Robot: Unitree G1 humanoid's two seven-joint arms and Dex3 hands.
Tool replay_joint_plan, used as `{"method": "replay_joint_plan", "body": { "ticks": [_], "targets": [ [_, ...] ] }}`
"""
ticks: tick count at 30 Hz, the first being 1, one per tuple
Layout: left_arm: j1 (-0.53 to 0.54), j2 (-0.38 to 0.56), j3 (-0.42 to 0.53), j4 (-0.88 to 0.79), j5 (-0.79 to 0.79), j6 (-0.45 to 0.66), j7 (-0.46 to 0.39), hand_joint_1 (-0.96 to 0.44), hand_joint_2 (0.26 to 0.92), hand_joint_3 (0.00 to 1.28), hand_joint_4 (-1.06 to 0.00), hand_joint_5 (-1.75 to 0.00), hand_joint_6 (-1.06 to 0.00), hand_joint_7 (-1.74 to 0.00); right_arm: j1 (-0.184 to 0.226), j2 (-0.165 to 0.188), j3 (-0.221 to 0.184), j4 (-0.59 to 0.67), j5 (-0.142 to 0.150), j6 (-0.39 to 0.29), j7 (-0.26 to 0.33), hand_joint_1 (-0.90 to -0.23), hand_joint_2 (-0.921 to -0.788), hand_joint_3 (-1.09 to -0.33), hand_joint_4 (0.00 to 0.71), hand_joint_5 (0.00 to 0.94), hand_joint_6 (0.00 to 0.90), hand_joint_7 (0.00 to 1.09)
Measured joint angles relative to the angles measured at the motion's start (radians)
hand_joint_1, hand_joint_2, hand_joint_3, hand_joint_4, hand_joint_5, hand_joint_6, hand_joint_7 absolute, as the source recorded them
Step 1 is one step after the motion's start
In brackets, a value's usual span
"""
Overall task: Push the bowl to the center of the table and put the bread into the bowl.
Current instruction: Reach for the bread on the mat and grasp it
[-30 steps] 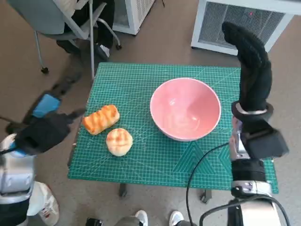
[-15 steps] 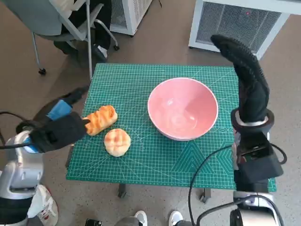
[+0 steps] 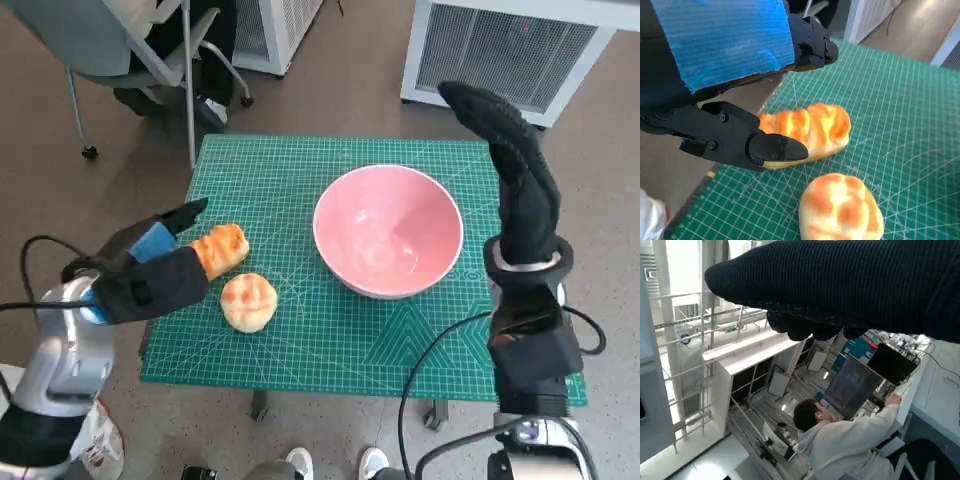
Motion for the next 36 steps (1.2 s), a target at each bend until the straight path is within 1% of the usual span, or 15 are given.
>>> {"method": "replay_joint_plan", "body": {
  "ticks": [5,8,16,19,22,25,28,29,30,31,34,35,36],
  "targets": [
    [-0.028,-0.029,-0.032,0.080,0.003,-0.021,0.003,-0.41,0.921,0.20,-0.15,0.00,-0.24,0.00,0.000,0.001,0.005,0.000,-0.001,0.001,-0.002,-0.581,-0.921,-0.741,0.272,0.003,-0.001,0.69],
    [-0.051,-0.055,-0.049,0.146,0.005,-0.045,0.019,-0.41,0.921,0.20,-0.15,0.00,-0.24,0.00,0.000,0.001,0.007,0.001,0.000,0.002,-0.002,-0.582,-0.921,-0.741,0.276,0.005,-0.001,0.68],
    [-0.128,-0.128,-0.079,0.363,0.005,-0.144,0.087,-0.39,0.921,0.20,-0.14,0.00,-0.24,0.00,0.001,0.002,0.014,0.004,0.000,0.003,-0.002,-0.561,-0.921,-0.744,0.285,0.009,-0.001,0.68],
    [-0.153,-0.149,-0.081,0.448,0.004,-0.187,0.116,-0.38,0.921,0.20,-0.15,0.00,-0.25,-0.01,0.001,0.002,0.016,0.004,0.001,0.003,-0.002,-0.554,-0.921,-0.745,0.286,0.009,-0.001,0.69],
    [-0.189,-0.168,-0.081,0.538,0.003,-0.229,0.152,-0.36,0.921,0.21,-0.19,-0.02,-0.28,-0.02,0.002,0.001,0.017,0.004,0.001,0.003,-0.002,-0.553,-0.921,-0.745,0.284,0.008,-0.001,0.69],
    [-0.221,-0.186,-0.082,0.626,0.003,-0.265,0.180,-0.35,0.921,0.21,-0.24,-0.04,-0.32,-0.03,0.003,0.002,0.018,0.002,0.002,0.003,-0.002,-0.554,-0.921,-0.745,0.282,0.007,-0.001,0.69],
    [-0.243,-0.204,-0.083,0.694,0.003,-0.291,0.201,-0.31,0.921,0.21,-0.34,-0.05,-0.40,-0.06,0.005,0.001,0.018,-0.003,0.004,0.005,-0.002,-0.558,-0.921,-0.745,0.281,0.006,-0.001,0.69],
    [-0.251,-0.210,-0.083,0.715,0.003,-0.300,0.210,-0.31,0.921,0.21,-0.35,-0.05,-0.41,-0.06,0.006,0.001,0.018,-0.005,0.004,0.005,-0.002,-0.559,-0.921,-0.745,0.281,0.006,-0.001,0.69],
    [-0.258,-0.214,-0.083,0.729,0.003,-0.307,0.216,-0.29,0.921,0.21,-0.41,-0.07,-0.46,-0.08,0.007,0.001,0.018,-0.007,0.004,0.006,-0.002,-0.560,-0.921,-0.744,0.282,0.006,-0.001,0.69],
    [-0.268,-0.218,-0.083,0.749,0.003,-0.316,0.224,-0.28,0.921,0.21,-0.43,-0.08,-0.47,-0.08,0.008,0.001,0.018,-0.009,0.004,0.006,-0.002,-0.560,-0.921,-0.744,0.282,0.006,-0.001,0.69],
    [-0.295,-0.227,-0.083,0.801,0.003,-0.339,0.250,-0.21,0.921,0.18,-0.61,-0.15,-0.62,-0.16,0.011,0.001,0.018,-0.018,0.004,0.008,-0.002,-0.563,-0.921,-0.743,0.285,0.008,-0.001,0.69],
    [-0.301,-0.229,-0.083,0.813,0.003,-0.347,0.259,-0.20,0.921,0.18,-0.64,-0.16,-0.64,-0.17,0.013,0.001,0.018,-0.020,0.004,0.008,-0.002,-0.564,-0.921,-0.743,0.285,0.008,-0.001,0.69],
    [-0.308,-0.231,-0.083,0.829,0.004,-0.355,0.270,-0.13,0.921,0.18,-0.63,-0.55,-0.57,-0.59,0.015,0.001,0.018,-0.023,0.004,0.008,-0.002,-0.564,-0.921,-0.742,0.284,0.007,-0.001,0.69]
  ]
}}
